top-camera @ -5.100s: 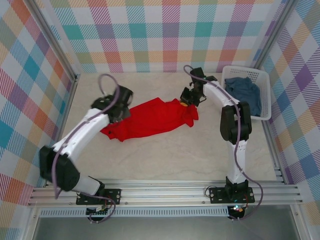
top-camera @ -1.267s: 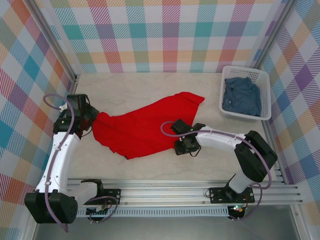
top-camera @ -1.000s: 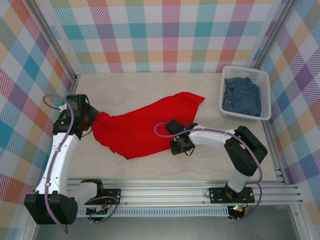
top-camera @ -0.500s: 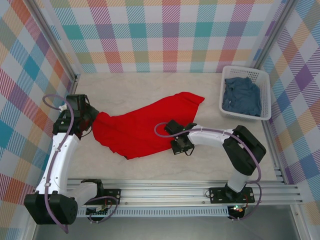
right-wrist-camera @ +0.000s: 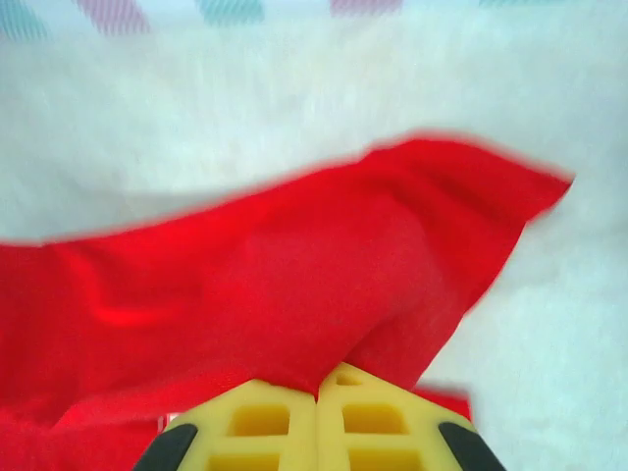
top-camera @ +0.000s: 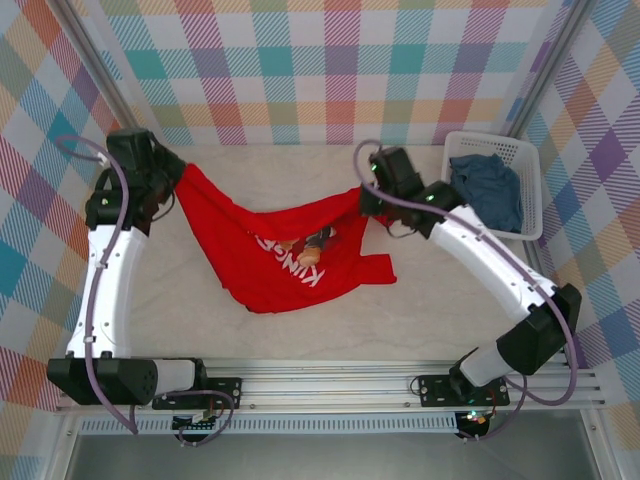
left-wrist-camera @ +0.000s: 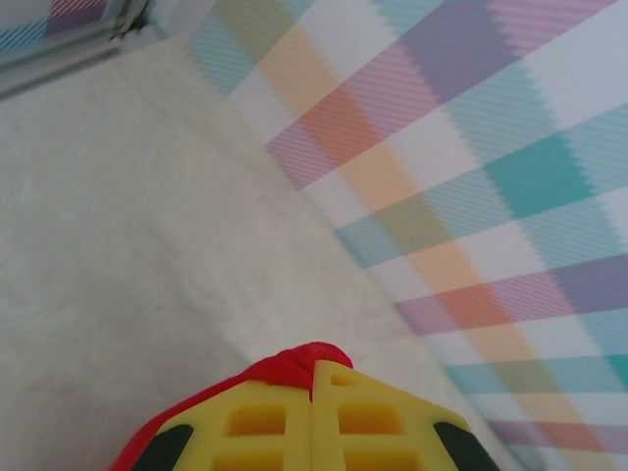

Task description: Fold and stack the t-shirts

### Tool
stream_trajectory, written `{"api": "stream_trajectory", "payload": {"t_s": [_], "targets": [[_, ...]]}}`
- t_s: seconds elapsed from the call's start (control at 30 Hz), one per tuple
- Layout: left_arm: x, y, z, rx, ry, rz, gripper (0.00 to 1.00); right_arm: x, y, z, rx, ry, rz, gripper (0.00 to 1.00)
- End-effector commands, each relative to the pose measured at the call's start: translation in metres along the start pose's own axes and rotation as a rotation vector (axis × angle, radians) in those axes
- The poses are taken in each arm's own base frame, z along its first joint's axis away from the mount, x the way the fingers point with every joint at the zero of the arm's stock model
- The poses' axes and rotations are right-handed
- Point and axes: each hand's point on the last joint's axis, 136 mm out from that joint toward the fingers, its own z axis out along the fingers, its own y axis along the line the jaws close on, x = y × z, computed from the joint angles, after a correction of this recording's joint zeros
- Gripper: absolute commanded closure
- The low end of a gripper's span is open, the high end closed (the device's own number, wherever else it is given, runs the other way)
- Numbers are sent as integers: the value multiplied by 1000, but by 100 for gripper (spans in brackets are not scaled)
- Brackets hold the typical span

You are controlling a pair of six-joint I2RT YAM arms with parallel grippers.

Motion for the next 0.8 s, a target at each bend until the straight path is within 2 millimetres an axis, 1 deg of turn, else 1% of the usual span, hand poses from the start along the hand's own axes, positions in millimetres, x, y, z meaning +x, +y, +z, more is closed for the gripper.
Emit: {"api": "stream_trajectory", "payload": {"t_s": [0.0, 0.03, 0.07, 0.13, 0.17, 0.23, 0.3, 0.33, 0.4, 0.47, 0.5, 0.57, 0.67, 0.73, 0.77], "targets": [[-45, -37, -32, 99, -129, -8, 100, -53, -4, -43, -27, -157, -2, 100], [-55, -44, -43, 120, -160, -10, 100, -68, -5, -58, -41, -215, 4, 100], [-63, -50, -54, 139, -186, -10, 100, -78, -7, -71, -50, -256, 7, 100], [-81, -65, -84, 200, -259, 0, 100, -98, -8, -105, -78, -356, 13, 100], [-88, -70, -98, 224, -292, 4, 100, -103, -9, -119, -88, -395, 14, 100], [-101, -76, -130, 270, -368, 10, 100, -113, -12, -155, -117, -490, 26, 100], [-110, -79, -154, 296, -422, 17, 100, -119, -14, -183, -143, -559, 36, 100], [-115, -81, -164, 305, -443, 21, 100, -121, -15, -195, -150, -584, 44, 100], [-119, -87, -174, 324, -453, 30, 100, -124, -18, -207, -153, -608, 60, 100], [-118, -92, -166, 324, -422, 32, 100, -127, -14, -207, -174, -605, 59, 100], [-115, -95, -158, 326, -396, 27, 100, -128, -11, -203, -185, -597, 59, 100], [-109, -99, -132, 320, -335, 13, 100, -130, -6, -188, -204, -568, 71, 100], [-94, -106, -81, 306, -226, -5, 100, -135, -3, -151, -244, -492, 123, 100], [-84, -107, -44, 292, -152, -19, 100, -136, -6, -118, -269, -426, 184, 100], [-81, -106, -28, 282, -127, -23, 100, -139, -7, -105, -287, -404, 211, 100]]}}
